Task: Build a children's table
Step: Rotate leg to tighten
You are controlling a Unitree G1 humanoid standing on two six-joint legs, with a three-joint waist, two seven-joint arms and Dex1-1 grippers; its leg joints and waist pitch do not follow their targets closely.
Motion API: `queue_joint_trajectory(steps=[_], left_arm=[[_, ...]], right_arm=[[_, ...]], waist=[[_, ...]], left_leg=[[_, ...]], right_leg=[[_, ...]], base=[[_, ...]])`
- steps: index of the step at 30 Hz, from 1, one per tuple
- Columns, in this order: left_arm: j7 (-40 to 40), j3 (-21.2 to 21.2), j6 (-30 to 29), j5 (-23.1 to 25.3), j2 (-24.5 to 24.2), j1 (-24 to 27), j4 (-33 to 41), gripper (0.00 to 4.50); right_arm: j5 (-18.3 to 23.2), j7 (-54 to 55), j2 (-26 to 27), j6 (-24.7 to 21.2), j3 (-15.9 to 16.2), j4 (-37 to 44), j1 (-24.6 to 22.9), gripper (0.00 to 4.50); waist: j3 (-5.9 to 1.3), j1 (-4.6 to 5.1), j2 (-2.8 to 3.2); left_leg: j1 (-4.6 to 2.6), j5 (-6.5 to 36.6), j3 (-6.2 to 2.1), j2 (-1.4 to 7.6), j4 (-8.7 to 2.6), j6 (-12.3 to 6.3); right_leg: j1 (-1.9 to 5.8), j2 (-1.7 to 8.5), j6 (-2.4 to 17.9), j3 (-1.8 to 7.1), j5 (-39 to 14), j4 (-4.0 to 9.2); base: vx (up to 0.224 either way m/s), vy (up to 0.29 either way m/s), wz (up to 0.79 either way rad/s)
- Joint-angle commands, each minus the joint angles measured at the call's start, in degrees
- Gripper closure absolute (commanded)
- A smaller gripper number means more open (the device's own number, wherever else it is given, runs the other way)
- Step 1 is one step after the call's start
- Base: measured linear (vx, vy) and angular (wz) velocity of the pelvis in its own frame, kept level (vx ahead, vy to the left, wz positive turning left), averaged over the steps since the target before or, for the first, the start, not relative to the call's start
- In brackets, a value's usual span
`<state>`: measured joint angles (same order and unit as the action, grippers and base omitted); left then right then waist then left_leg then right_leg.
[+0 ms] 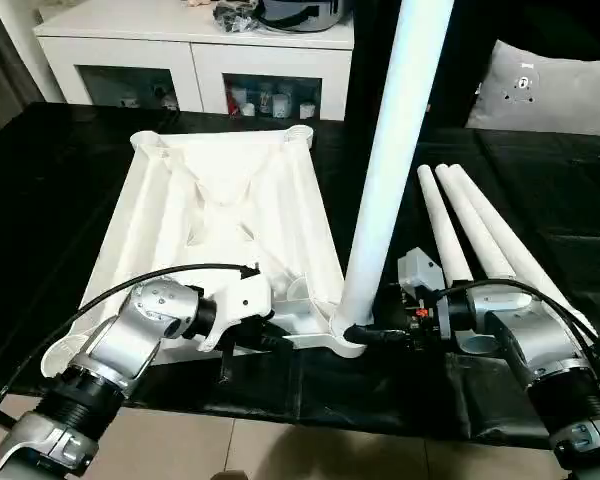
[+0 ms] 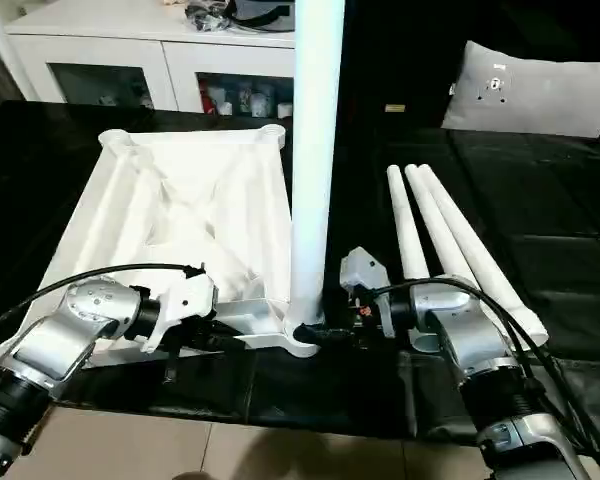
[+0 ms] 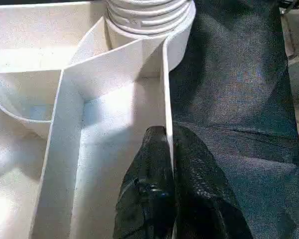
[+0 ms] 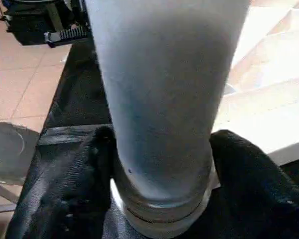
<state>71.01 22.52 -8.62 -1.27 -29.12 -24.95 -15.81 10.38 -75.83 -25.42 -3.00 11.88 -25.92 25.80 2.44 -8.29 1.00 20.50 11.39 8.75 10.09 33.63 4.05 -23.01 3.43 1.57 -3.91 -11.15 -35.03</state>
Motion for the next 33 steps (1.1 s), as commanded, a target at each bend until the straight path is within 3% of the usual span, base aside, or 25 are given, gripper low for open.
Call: queue_joint_trajectory(steps=[1,10,11,14,15,19,21,23,25,26,27,29,33], left_arm=[[3.3,3.1,1.1,0.5,0.2,-0.3,-0.1,4.50],[0.3,1.7,-0.9,-0.4,2.5,0.2,0.1,4.50],[-2.7,0.3,-3.9,-1.5,4.5,0.6,1.1,4.50],[-7.7,-1.3,-8.3,-2.3,7.7,0.9,2.6,4.50],[-9.8,-1.8,-9.7,-2.2,9.0,0.8,2.8,4.50],[-20.5,-4.1,-17.1,-1.1,16.5,-1.4,1.8,4.50],[-26.0,-6.0,-19.6,-0.9,20.4,-3.1,0.1,4.50],[-31.5,-7.1,-20.5,0.6,23.5,-4.7,-1.7,4.50],[-36.4,-7.5,-21.2,2.2,26.7,-6.0,-3.2,4.50],[-37.0,-7.6,-21.2,2.3,27.1,-6.1,-3.3,4.50],[-37.3,-7.6,-21.2,2.4,27.3,-6.1,-3.3,4.50],[-37.2,-6.6,-21.2,3.3,27.0,-5.7,-2.3,4.50],[-36.3,-5.6,-21.9,4.6,25.5,-5.2,-1.8,4.50]], right_arm=[[-0.6,-0.2,-0.2,-0.5,0.8,-0.3,0.2,1.74],[1.5,0.4,0.6,-4.9,0.7,3.2,-3.0,1.91],[1.8,3.9,2.4,-6.7,-0.1,3.9,-3.6,1.91],[1.4,11.5,6.0,-10.0,-1.6,3.2,-3.2,1.91],[0.8,15.2,7.6,-9.9,-2.4,2.1,-2.7,1.93],[-0.1,32.6,15.3,-9.7,-7.3,-5.0,1.1,1.95],[-0.9,36.0,16.8,-9.2,-7.6,-6.4,1.7,1.95],[-1.3,40.3,18.6,-9.8,-8.5,-7.6,2.3,1.96],[-3.7,43.9,20.4,-10.4,-7.8,-8.0,2.1,1.96],[-4.0,44.6,20.6,-10.3,-7.8,-7.9,2.0,1.96],[-4.1,44.9,20.8,-10.2,-7.9,-7.9,1.9,1.61],[-3.8,45.8,21.4,-10.0,-8.7,-7.6,1.6,1.40],[-3.1,45.7,20.8,-8.4,-9.6,-7.6,1.6,0.89]], waist=[[-3.31,0.14,-0.34],[-3.22,0.04,-0.14],[-3.23,0.00,-0.11],[-2.78,0.31,0.13],[-2.49,0.67,-0.08],[-2.42,2.54,-0.21],[-2.65,3.05,-0.22],[-2.85,2.94,-0.22],[-3.32,2.70,0.08],[-3.32,2.70,0.08],[-3.57,2.58,-0.06],[-3.66,2.44,0.24],[-3.38,2.56,0.47]], left_leg=[[0.01,6.7,-0.23,2.97,-3.54,-4.45],[-0.14,8.0,-0.28,3.07,-3.70,-3.89],[-0.20,8.1,-0.30,3.09,-3.74,-3.56],[-0.31,11.3,-0.45,3.02,-4.22,-2.31],[-0.61,14.1,-0.63,2.84,-4.45,-1.17],[-0.51,15.2,-0.95,2.48,-4.61,0.19],[-0.45,12.9,-0.72,2.37,-4.27,-0.57],[-0.36,10.8,-0.51,2.31,-4.05,-1.59],[0.05,6.6,-0.45,2.29,-3.69,-2.62],[0.05,6.6,-0.45,2.29,-3.69,-2.62],[0.44,3.8,-0.40,2.16,-3.42,-3.74],[0.45,3.0,-0.37,2.09,-3.33,-4.78],[0.41,5.8,-0.36,2.32,-3.59,-4.68]], right_leg=[[3.21,4.92,11.5,2.96,-9.8,3.92],[3.29,4.81,11.6,2.95,-10.2,4.14],[3.27,4.85,11.3,2.99,-10.8,4.14],[3.25,4.99,10.6,2.86,-16.6,4.82],[3.09,5.19,8.5,2.78,-23.7,5.57],[3.01,5.30,6.6,2.55,-28.7,6.11],[2.98,5.03,7.0,2.72,-25.4,6.05],[2.99,4.89,7.9,2.93,-21.3,5.77],[3.35,4.73,9.2,2.96,-13.7,4.97],[3.35,4.73,9.2,2.96,-13.7,4.97],[3.74,4.76,10.2,2.92,-8.5,4.47],[3.76,4.73,10.8,2.85,-6.3,4.25],[3.60,4.76,10.3,2.71,-10.1,4.87]], base=[[0.000,0.000,0.00],[0.000,0.000,0.00],[0.000,0.000,0.00],[0.000,0.000,0.00],[0.000,0.000,0.00],[0.000,0.000,0.00],[0.000,0.000,0.00],[0.000,0.000,0.00],[0.000,0.000,0.00],[0.000,0.000,0.00],[0.000,0.000,0.00],[0.000,0.000,0.00],[0.000,0.000,0.00]])
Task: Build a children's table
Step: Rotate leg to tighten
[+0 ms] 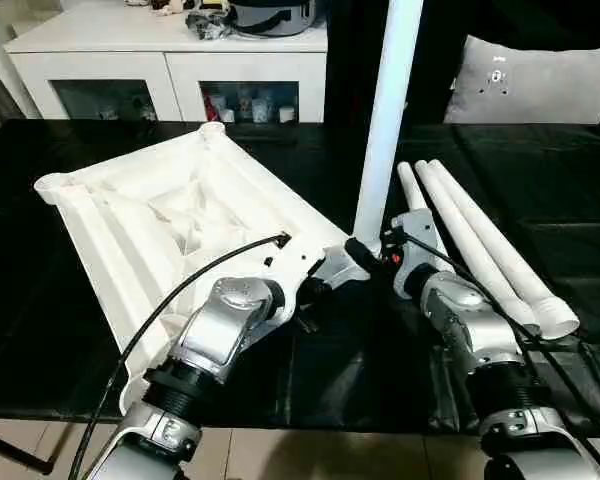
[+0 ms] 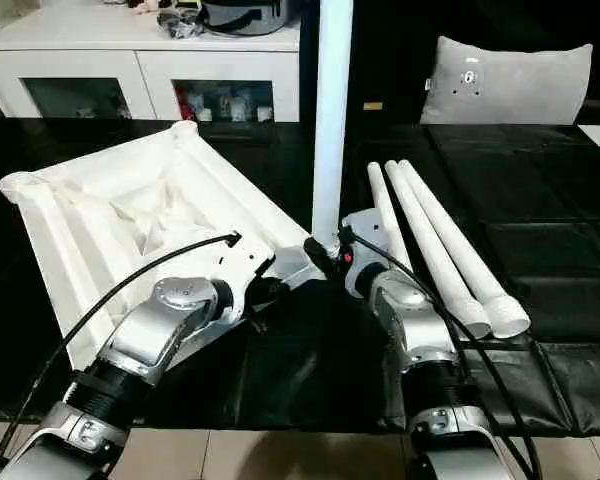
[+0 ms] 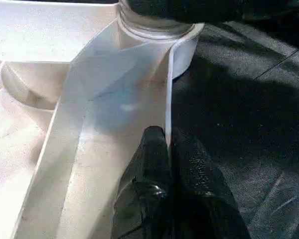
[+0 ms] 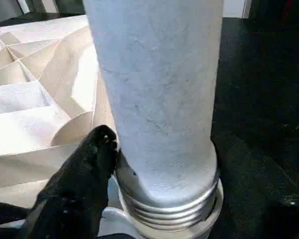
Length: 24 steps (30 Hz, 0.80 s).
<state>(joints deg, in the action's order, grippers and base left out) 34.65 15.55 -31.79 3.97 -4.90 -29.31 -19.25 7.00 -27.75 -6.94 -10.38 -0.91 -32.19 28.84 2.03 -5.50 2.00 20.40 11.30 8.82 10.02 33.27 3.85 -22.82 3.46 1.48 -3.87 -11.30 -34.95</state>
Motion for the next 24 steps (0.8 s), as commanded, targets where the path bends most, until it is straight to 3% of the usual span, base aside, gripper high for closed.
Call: queue_joint_trajectory(steps=[1,2,5,10,12,18,21,24], left_arm=[[0.2,1.7,2.0,-0.2,0.6,-0.8,1.4,4.50],[1.6,2.3,3.0,0.0,-0.8,-0.6,1.1,4.50],[4.3,2.8,4.3,-0.2,-2.7,-0.1,1.0,4.50],[11.9,4.4,8.6,-0.2,-8.7,1.2,1.2,4.50],[13.7,4.5,9.4,-0.5,-10.3,1.4,1.2,4.50],[29.2,7.9,17.9,-3.5,-18.3,4.3,4.2,4.50],[31.4,8.6,18.5,-3.8,-19.5,4.4,4.3,4.50],[35.8,10.1,20.6,-3.3,-22.1,3.9,3.4,4.50]], right_arm=[[0.4,-2.8,1.9,-0.5,3.1,-1.2,-1.5,0.89],[1.2,-4.3,0.6,-0.2,2.3,-0.5,-1.6,0.83],[1.4,-7.8,-1.7,1.3,2.3,0.7,-2.0,0.53],[0.6,-19.8,-8.7,5.6,5.1,2.5,-3.3,0.04],[1.3,-22.9,-10.3,5.5,5.3,3.5,-3.6,0.01],[2.3,-37.2,-16.9,6.3,9.2,6.3,-4.2,0.01],[2.0,-38.2,-17.4,7.6,9.8,5.9,-3.8,0.01],[2.5,-41.6,-17.8,8.5,10.1,5.0,-2.6,0.01]], waist=[[-2.98,-0.23,-0.53],[-2.93,-0.23,-0.50],[-2.92,-0.19,-0.52],[-3.03,-0.31,-0.49],[-2.90,-0.35,-0.49],[-2.83,-0.84,-0.32],[-2.86,-1.35,-0.22],[-2.76,-1.58,-0.67]], left_leg=[[0.51,5.9,-0.43,2.39,-3.23,-4.48],[0.39,7.5,-0.55,2.48,-3.42,-4.03],[0.40,7.7,-0.54,2.56,-3.43,-3.98],[0.66,6.4,-0.48,2.51,-3.11,-5.12],[0.57,7.0,-0.46,2.62,-3.19,-5.41],[0.36,8.3,-0.53,3.05,-3.34,-5.40],[-0.01,8.1,-0.34,3.14,-3.27,-5.12],[0.06,9.0,-0.34,3.15,-3.40,-4.78]], right_leg=[[3.40,4.73,10.4,2.67,-10.0,4.78],[3.35,4.80,9.8,2.65,-12.2,4.98],[3.39,4.81,9.6,2.71,-12.4,5.02],[3.48,4.74,10.7,2.67,-8.6,4.55],[3.42,4.75,11.1,2.63,-9.1,4.60],[3.17,4.84,11.8,2.67,-10.6,4.51],[2.87,4.76,12.4,2.82,-9.7,4.41],[3.03,4.78,12.5,2.80,-9.9,4.24]], base=[[0.000,0.000,0.00],[0.000,0.000,0.00],[0.000,0.000,0.00],[0.000,0.000,0.00],[0.000,0.000,0.00],[0.000,0.000,0.00],[0.000,0.000,0.00],[0.000,0.000,0.00]])
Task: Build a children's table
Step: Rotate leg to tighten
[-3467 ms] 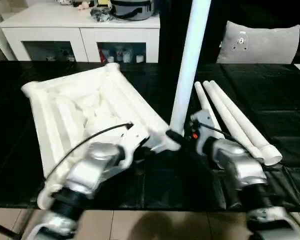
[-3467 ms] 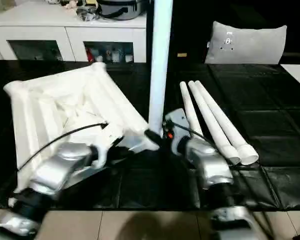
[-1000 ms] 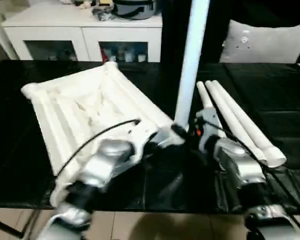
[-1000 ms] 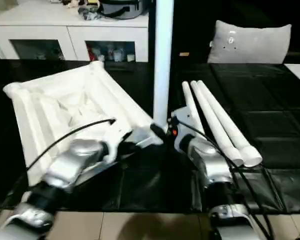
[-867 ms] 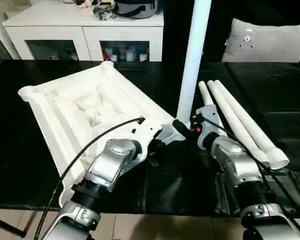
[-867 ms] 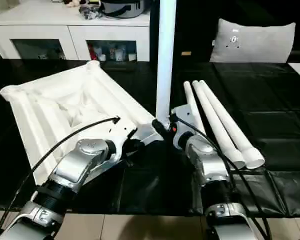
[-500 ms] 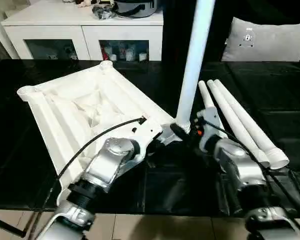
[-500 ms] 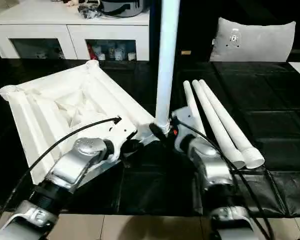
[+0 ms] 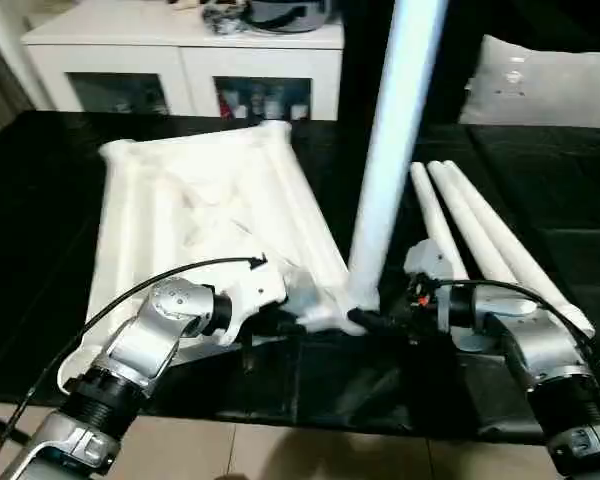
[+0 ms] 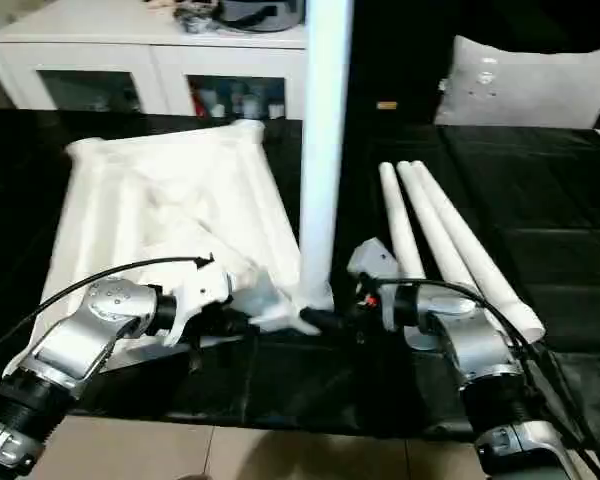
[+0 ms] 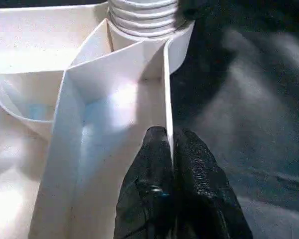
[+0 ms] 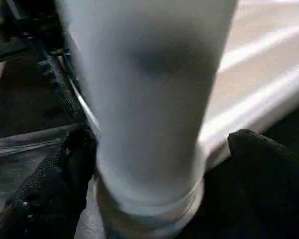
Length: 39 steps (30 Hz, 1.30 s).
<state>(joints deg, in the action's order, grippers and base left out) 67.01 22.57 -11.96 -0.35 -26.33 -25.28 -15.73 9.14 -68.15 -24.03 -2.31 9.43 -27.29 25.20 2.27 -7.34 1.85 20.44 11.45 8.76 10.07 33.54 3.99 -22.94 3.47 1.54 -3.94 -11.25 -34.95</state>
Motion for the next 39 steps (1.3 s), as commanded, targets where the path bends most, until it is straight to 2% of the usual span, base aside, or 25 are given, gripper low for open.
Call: queue_joint_trajectory(steps=[1,2,5,6,9,14,15,19,23,25,26,29,30,31,32,33,34,35,36,39], left_arm=[[3.6,3.1,0.9,1.0,-0.7,-0.1,-0.1,4.50],[4.1,3.2,1.4,1.0,-1.0,-0.3,-0.4,4.50],[5.8,3.6,2.7,1.1,-1.8,-0.7,-1.1,4.50],[6.4,3.6,3.0,1.0,-2.0,-0.8,-1.3,4.50],[6.8,3.7,3.4,0.8,-2.1,-0.8,-1.3,4.50],[7.4,3.8,3.4,0.6,-2.1,-0.6,-1.2,4.50],[7.5,3.8,3.5,0.5,-2.0,-0.5,-1.2,4.50],[7.8,3.4,2.9,-0.5,-1.6,-0.1,-0.7,4.50],[7.1,1.9,0.7,-2.9,-0.3,1.0,1.3,4.50],[2.1,0.4,-2.0,-3.1,2.3,1.5,1.9,4.50],[0.6,0.0,-2.5,-2.9,3.0,1.5,2.0,4.50],[-4.3,-1.0,-4.8,-2.3,5.3,1.3,1.6,4.50],[-10.5,-2.7,-8.8,-2.1,8.7,0.8,1.7,4.50],[-13.0,-3.4,-10.3,-2.1,10.3,0.5,1.6,4.50],[-13.0,-3.4,-10.3,-2.1,10.3,0.5,1.6,4.50],[-23.0,-6.5,-15.0,-1.0,16.1,-1.5,-0.8,4.50],[-26.6,-7.8,-16.4,-0.9,18.7,-2.4,-1.7,4.50],[-28.9,-8.5,-17.3,-0.9,20.4,-3.0,-2.3,4.50],[-30.9,-9.2,-17.6,-1.0,21.9,-3.7,-3.0,4.50],[-35.6,-9.9,-17.2,0.2,24.7,-5.5,-4.8,4.50]], right_arm=[[0.5,-1.3,-0.7,0.4,-0.2,0.1,1.0,0.01],[0.8,-2.1,-0.8,0.1,-0.1,0.4,1.1,0.28],[1.6,-4.9,-0.9,-0.8,1.0,1.1,0.9,0.39],[1.7,-6.1,-1.0,-1.5,1.6,1.2,0.8,0.62],[1.1,-6.5,-0.9,-1.0,2.6,0.2,0.8,0.84],[1.1,-7.2,-0.5,-1.2,2.3,-0.2,0.8,1.24],[1.2,-7.4,-0.5,-1.5,2.3,-0.1,0.7,1.48],[1.7,-7.7,-0.4,-2.1,2.4,0.3,0.4,1.64],[4.2,-7.0,1.0,-4.4,1.9,2.8,-1.2,1.82],[3.1,0.4,4.5,-6.2,0.8,2.5,-1.3,1.83],[2.7,2.6,5.4,-6.6,0.5,2.3,-1.2,1.84],[1.8,9.4,8.3,-8.1,-0.8,0.4,-0.2,1.85],[1.4,17.0,11.9,-9.2,-2.5,-1.8,0.9,1.85],[1.1,19.1,13.0,-9.1,-2.7,-2.3,1.0,1.85],[1.1,19.1,13.0,-9.1,-2.7,-2.3,1.0,1.85],[-0.2,25.7,16.1,-8.7,-3.3,-3.1,1.0,1.85],[-1.5,30.1,17.6,-8.1,-3.5,-3.8,1.1,1.85],[-2.5,33.1,18.6,-7.7,-3.7,-4.4,1.1,1.85],[-3.1,35.6,19.5,-8.0,-4.0,-5.0,1.1,1.85],[-4.0,41.0,21.6,-9.0,-5.2,-5.9,0.9,1.85]], waist=[[-2.99,0.19,-0.37],[-2.98,0.08,-0.45],[-2.96,-0.11,-0.55],[-3.03,-0.27,-0.53],[-3.07,-0.56,-0.53],[-3.13,-0.61,-0.51],[-3.17,-0.62,-0.52],[-3.20,-0.67,-0.57],[-3.17,-0.62,-0.65],[-3.13,-0.54,-0.48],[-2.91,-0.36,-0.35],[-2.78,0.09,-0.47],[-2.56,1.09,-0.36],[-2.56,1.33,-0.63],[-2.63,1.49,-0.59],[-2.59,1.63,-0.63],[-2.33,1.88,-0.69],[-2.45,1.86,-0.77],[-2.79,1.85,-0.73],[-2.88,1.69,-0.63]], left_leg=[[-0.01,9.0,-0.33,3.14,-3.70,-4.73],[-0.05,9.0,-0.32,3.11,-3.71,-4.63],[0.02,9.0,-0.32,3.06,-3.72,-4.52],[-0.03,8.5,-0.30,3.11,-3.69,-4.55],[-0.02,7.8,-0.28,3.14,-3.64,-4.49],[0.04,7.9,-0.31,3.10,-3.61,-4.17],[-0.01,7.8,-0.30,3.10,-3.58,-4.17],[0.09,7.2,-0.32,3.06,-3.57,-4.27],[0.13,7.1,-0.26,3.09,-3.54,-4.42],[0.12,7.3,-0.30,3.13,-3.67,-4.20],[0.09,8.2,-0.35,3.03,-3.82,-3.50],[0.10,10.2,-0.49,2.81,-4.10,-2.08],[0.04,11.5,-0.55,2.79,-4.36,-0.80],[0.08,11.7,-0.63,2.69,-4.38,-0.61],[-0.12,11.8,-0.62,2.64,-4.27,-0.60],[-0.06,11.9,-0.57,2.59,-4.22,-0.76],[-0.30,12.2,-0.38,2.53,-4.22,-0.89],[-0.36,11.9,-0.35,2.42,-4.08,-0.83],[-0.06,9.2,-0.41,2.23,-4.00,-1.17],[0.20,7.9,-0.29,2.13,-3.82,-2.57]], right_leg=[[3.15,4.83,12.4,2.90,-10.3,4.16],[3.16,4.90,12.1,2.92,-11.0,4.29],[3.19,4.89,11.7,2.90,-11.9,4.38],[3.15,4.87,11.6,2.94,-11.6,4.30],[3.06,4.89,11.8,2.95,-10.6,4.16],[3.17,4.89,11.8,2.92,-10.2,4.09],[3.16,4.86,11.8,2.93,-10.2,4.07],[3.21,4.82,11.7,2.89,-9.9,4.00],[3.24,4.84,12.0,2.92,-9.4,3.96],[3.10,4.85,11.6,2.89,-10.5,4.07],[2.98,4.85,11.4,2.85,-12.5,4.37],[3.18,5.06,9.5,2.81,-18.1,4.99],[3.00,4.98,9.1,2.83,-20.5,5.14],[3.10,5.02,8.7,2.73,-21.4,5.35],[3.02,5.08,8.3,2.80,-22.1,5.48],[2.98,4.97,8.2,2.84,-22.0,5.44],[2.68,4.86,8.0,2.93,-23.0,5.82],[2.76,4.90,7.8,2.88,-23.5,5.86],[3.00,4.90,7.5,2.94,-21.7,5.64],[3.01,4.75,7.4,3.00,-19.0,5.58]], base=[[0.000,0.000,0.00],[0.000,0.000,0.00],[0.000,0.000,0.00],[0.000,0.000,0.00],[0.000,0.000,0.00],[0.000,0.000,0.00],[0.000,0.000,0.00],[0.000,0.000,0.00],[0.000,0.000,0.00],[0.000,0.000,0.00],[0.000,0.000,0.00],[0.000,0.000,0.00],[0.000,0.000,0.00],[0.000,0.000,0.00],[0.000,0.000,0.00],[0.000,0.000,0.00],[0.000,0.000,0.00],[0.000,0.000,0.00],[0.000,0.000,0.00],[0.000,0.000,0.00]])
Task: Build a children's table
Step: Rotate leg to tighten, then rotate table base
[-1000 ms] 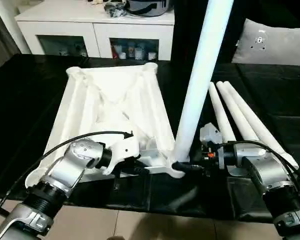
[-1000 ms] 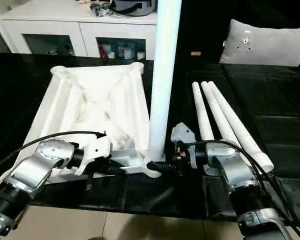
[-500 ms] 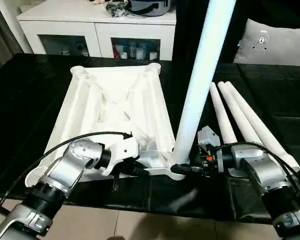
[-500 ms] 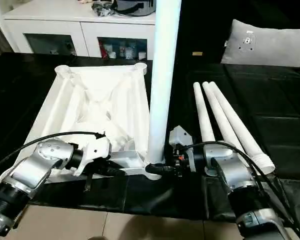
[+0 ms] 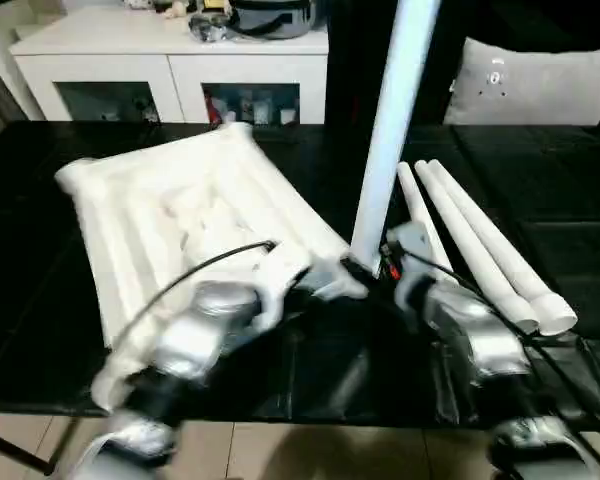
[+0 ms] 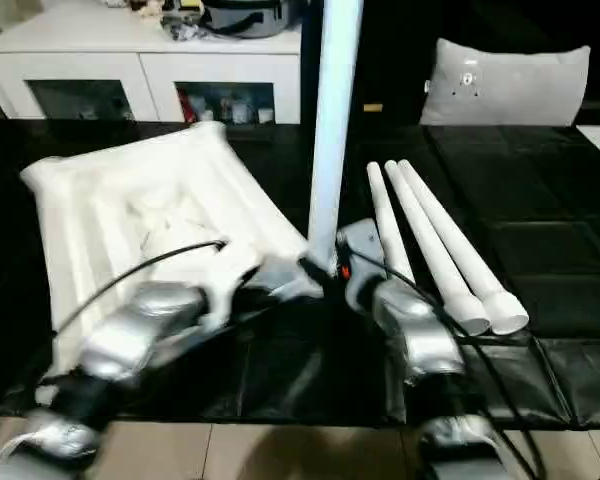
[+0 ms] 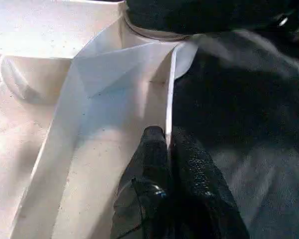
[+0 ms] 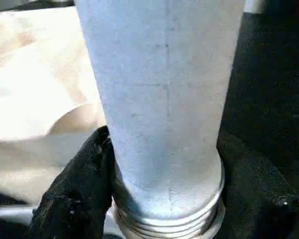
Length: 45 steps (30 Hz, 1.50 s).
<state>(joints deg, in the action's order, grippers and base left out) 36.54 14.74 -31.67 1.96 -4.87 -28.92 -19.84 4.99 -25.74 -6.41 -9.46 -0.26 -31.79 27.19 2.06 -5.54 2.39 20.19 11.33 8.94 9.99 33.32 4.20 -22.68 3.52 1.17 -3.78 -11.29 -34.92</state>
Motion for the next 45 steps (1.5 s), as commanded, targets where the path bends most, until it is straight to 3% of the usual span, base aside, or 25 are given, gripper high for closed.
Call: queue_joint_trajectory(steps=[1,2,3,6,12,15,16,17,18,19,22,25,26,29,33,39,41,43,45], left_arm=[[-7.0,-2.2,3.3,-1.4,4.5,-2.6,-1.1,4.50],[-7.2,-2.2,3.4,-1.3,4.6,-2.7,-1.1,4.50],[-8.1,-2.4,3.1,-0.8,5.5,-2.8,-0.9,4.50],[-7.1,-1.4,2.5,0.1,5.1,-2.4,-0.3,4.50],[-5.0,2.1,6.9,2.2,2.7,-1.7,-1.0,4.50],[-5.1,2.3,8.9,2.8,2.8,-2.1,-1.8,4.50],[-6.2,2.2,10.0,3.4,3.2,-2.7,-2.8,4.50],[-5.8,2.1,10.8,3.3,3.2,-3.1,-3.3,4.50],[-5.5,2.1,11.3,3.1,3.1,-3.3,-3.5,4.07],[-4.1,2.1,10.8,2.4,3.0,-3.4,-3.3,4.07],[-3.5,1.7,11.3,1.9,2.6,-3.4,-2.8,3.90],[-4.0,1.6,14.1,2.3,1.9,-2.8,-2.0,3.66],[-4.0,1.6,14.1,2.3,1.9,-2.8,-2.0,3.59],[-1.6,0.2,13.4,0.3,0.1,-1.1,2.2,3.47],[3.1,-1.4,7.6,-1.1,-7.0,3.0,11.7,3.47],[4.6,-5.8,9.6,0.3,-16.8,6.2,18.8,3.47],[3.8,-9.0,8.4,1.5,-21.0,5.9,19.4,3.47],[2.8,-11.1,6.5,3.4,-25.0,5.7,19.1,3.72],[3.1,-11.8,4.8,4.3,-28.1,6.2,19.0,3.72]], right_arm=[[-0.5,-0.4,4.7,-1.3,4.6,-1.1,-1.7,1.85],[-0.5,-0.3,4.8,-1.2,4.6,-1.1,-1.7,1.85],[-0.5,0.2,5.3,-1.1,4.3,-0.7,-2.1,1.29],[-0.1,1.0,5.4,-1.4,3.3,-0.3,-2.3,1.04],[0.7,1.3,2.6,-4.3,1.5,3.5,-3.1,0.49],[0.6,-0.5,0.6,-5.4,1.8,6.3,-3.9,0.27],[2.2,-2.7,-1.3,-8.5,1.0,10.1,-4.8,0.27],[2.1,-2.9,-2.5,-9.8,0.9,11.9,-5.2,0.17],[1.9,-2.8,-3.1,-10.6,0.9,12.9,-5.4,0.00],[1.8,-2.8,-3.9,-10.9,0.7,14.0,-5.6,0.00],[2.1,-3.1,-5.2,-11.6,0.2,17.3,-6.2,0.00],[2.9,-3.1,-5.4,-12.8,-0.3,20.0,-6.8,0.00],[2.9,-3.1,-5.4,-12.8,-0.3,20.0,-6.8,0.00],[1.7,-3.2,-6.9,-13.5,0.8,22.8,-8.1,0.00],[2.8,-7.1,-9.7,-16.6,2.1,26.7,-9.4,0.00],[4.4,-13.6,-13.0,-19.9,6.6,31.9,-10.9,0.00],[4.1,-14.4,-12.9,-20.5,8.6,32.3,-10.7,0.00],[3.4,-14.0,-11.8,-20.8,9.7,31.3,-9.9,0.00],[2.6,-13.1,-10.8,-20.9,10.2,29.8,-9.0,0.00]], waist=[[-2.85,-0.23,-1.18],[-2.97,-0.44,-1.24],[-3.02,-0.58,-1.27],[-3.03,-0.78,-0.93],[-2.77,-0.52,-0.60],[-2.78,-0.66,-0.86],[-2.77,-0.56,-1.36],[-2.78,-0.99,-1.16],[-2.71,-1.02,-1.18],[-2.80,-0.85,-1.68],[-3.07,-1.12,-1.21],[-3.31,-1.07,-1.03],[-3.38,-0.89,-1.26],[-3.28,-0.89,-1.20],[-2.85,-0.69,-1.15],[-2.53,-0.52,-1.01],[-2.45,-0.57,-1.42],[-2.51,-0.45,-1.16],[-2.43,-0.35,-1.66]], left_leg=[[0.48,7.0,-0.41,2.12,-3.48,-3.18],[0.68,5.7,-0.40,2.13,-3.42,-3.76],[0.72,4.8,-0.36,2.15,-3.35,-4.37],[0.76,5.0,-0.38,2.20,-3.33,-4.96],[0.62,8.1,-0.56,2.39,-3.80,-3.99],[0.66,8.2,-0.54,2.42,-3.78,-4.00],[0.71,8.1,-0.40,2.32,-3.70,-4.15],[0.58,7.8,-0.42,2.32,-3.65,-4.42],[0.66,7.8,-0.43,2.32,-3.69,-4.50],[0.71,7.3,-0.39,2.32,-3.70,-4.53],[0.74,5.8,-0.50,2.53,-3.57,-4.12],[1.03,2.7,-0.69,2.68,-3.19,-4.82],[1.14,2.0,-0.70,2.67,-3.08,-5.24],[1.12,1.9,-0.53,2.69,-2.93,-5.65],[1.02,4.7,-0.49,2.77,-3.29,-4.95],[0.70,7.8,-0.71,2.97,-3.71,-3.40],[0.91,8.0,-0.74,2.76,-3.73,-3.00],[0.75,7.7,-0.75,2.72,-3.70,-2.65],[0.56,6.9,-0.79,2.73,-3.79,-2.21]], right_leg=[[2.81,4.58,7.8,2.82,-17.0,5.40],[3.00,4.61,8.0,2.83,-14.9,5.15],[3.01,4.61,8.3,2.81,-13.2,4.98],[2.96,4.71,8.2,2.77,-13.6,5.08],[2.78,4.58,7.1,2.75,-16.8,5.56],[2.90,4.62,6.5,2.84,-16.9,5.62],[2.96,4.50,6.4,2.84,-16.8,5.64],[2.90,4.55,5.9,2.91,-17.1,5.68],[2.92,4.53,5.6,2.88,-17.4,5.74],[2.93,4.43,5.3,2.83,-17.4,5.72],[2.83,4.74,6.3,2.87,-15.7,5.42],[3.02,4.58,8.6,2.83,-5.8,4.26],[3.16,4.57,9.2,2.79,-3.2,4.00],[3.20,4.72,10.7,2.83,-1.4,3.81],[3.13,4.57,10.3,2.78,-6.2,4.24],[2.73,4.49,8.3,2.78,-12.9,4.60],[2.73,4.47,8.2,2.79,-13.4,4.45],[2.60,4.40,8.1,2.79,-13.0,4.38],[2.35,4.40,8.7,2.85,-12.2,4.00]], base=[[0.000,0.000,0.00],[0.000,0.000,0.00],[0.000,0.000,0.00],[0.000,0.000,0.00],[0.000,0.000,0.00],[0.000,0.000,0.00],[0.000,0.000,0.00],[0.000,0.000,0.00],[0.000,0.000,0.00],[0.000,0.000,0.00],[0.000,0.000,0.00],[0.000,0.000,0.00],[0.000,0.000,0.00],[0.000,0.000,0.00],[0.000,0.000,0.00],[0.000,0.000,0.00],[0.000,0.000,0.00],[0.000,0.000,0.00],[0.000,0.000,0.00]])
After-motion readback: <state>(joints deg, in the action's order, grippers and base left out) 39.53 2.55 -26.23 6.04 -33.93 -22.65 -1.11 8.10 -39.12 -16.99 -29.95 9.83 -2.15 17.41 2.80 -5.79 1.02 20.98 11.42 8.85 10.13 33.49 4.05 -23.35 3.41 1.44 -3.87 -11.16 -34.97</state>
